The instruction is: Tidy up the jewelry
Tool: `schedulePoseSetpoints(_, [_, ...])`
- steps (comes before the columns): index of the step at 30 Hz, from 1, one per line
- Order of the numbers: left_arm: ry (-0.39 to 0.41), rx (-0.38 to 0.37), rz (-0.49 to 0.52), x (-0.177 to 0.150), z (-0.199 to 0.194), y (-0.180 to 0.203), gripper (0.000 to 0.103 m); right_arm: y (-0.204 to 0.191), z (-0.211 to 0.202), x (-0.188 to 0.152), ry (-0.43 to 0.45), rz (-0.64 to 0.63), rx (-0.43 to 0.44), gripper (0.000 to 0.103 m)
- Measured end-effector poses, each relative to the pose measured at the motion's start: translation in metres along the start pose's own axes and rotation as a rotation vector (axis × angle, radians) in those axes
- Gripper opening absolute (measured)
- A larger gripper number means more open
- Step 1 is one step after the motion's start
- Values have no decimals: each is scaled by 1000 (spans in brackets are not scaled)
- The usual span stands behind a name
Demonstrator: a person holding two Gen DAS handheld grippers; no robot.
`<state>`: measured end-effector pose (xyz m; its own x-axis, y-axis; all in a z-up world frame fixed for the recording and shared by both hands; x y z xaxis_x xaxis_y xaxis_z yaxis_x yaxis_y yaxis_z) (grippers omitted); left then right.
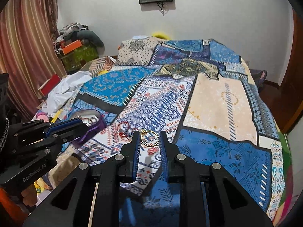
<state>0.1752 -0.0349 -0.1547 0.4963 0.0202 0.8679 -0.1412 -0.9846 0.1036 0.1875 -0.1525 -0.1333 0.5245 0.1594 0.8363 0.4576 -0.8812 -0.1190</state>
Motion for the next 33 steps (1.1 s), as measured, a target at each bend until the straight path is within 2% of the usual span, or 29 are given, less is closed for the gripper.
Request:
schedulePoseSetpoints(7, [54, 36, -23, 11, -19, -24, 9, -23, -6, 17, 46, -33, 16, 18])
schedulePoseSetpoints(13, [81, 76, -56, 10, -31, -50, 9, -51, -3, 24, 54, -64, 70, 18])
schedulePoseSetpoints(24, [34, 143, -134, -20, -32, -103, 9, -101, 24, 19, 16, -130, 157, 18])
schedulePoseSetpoints(29, [8, 132, -166, -30, -22, -116, 9, -116, 42, 11, -22, -147, 180, 18])
schedulePoseSetpoints(33, [-18, 93, -174, -39, -11, -112, 9, -121, 52, 4, -51, -150, 187, 18])
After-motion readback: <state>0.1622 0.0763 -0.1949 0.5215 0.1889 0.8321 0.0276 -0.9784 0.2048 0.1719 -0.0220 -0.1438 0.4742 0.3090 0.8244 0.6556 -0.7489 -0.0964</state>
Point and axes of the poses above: each gripper's, at about its wrist camera, not at the fingertips, and z roughly the way its jaws point, y to its right, x to its top, the point moved 6 cm from there along z, roughly the way its jaws point, and after that the axes turned 12 degrees about y, right-handed, at the moved point
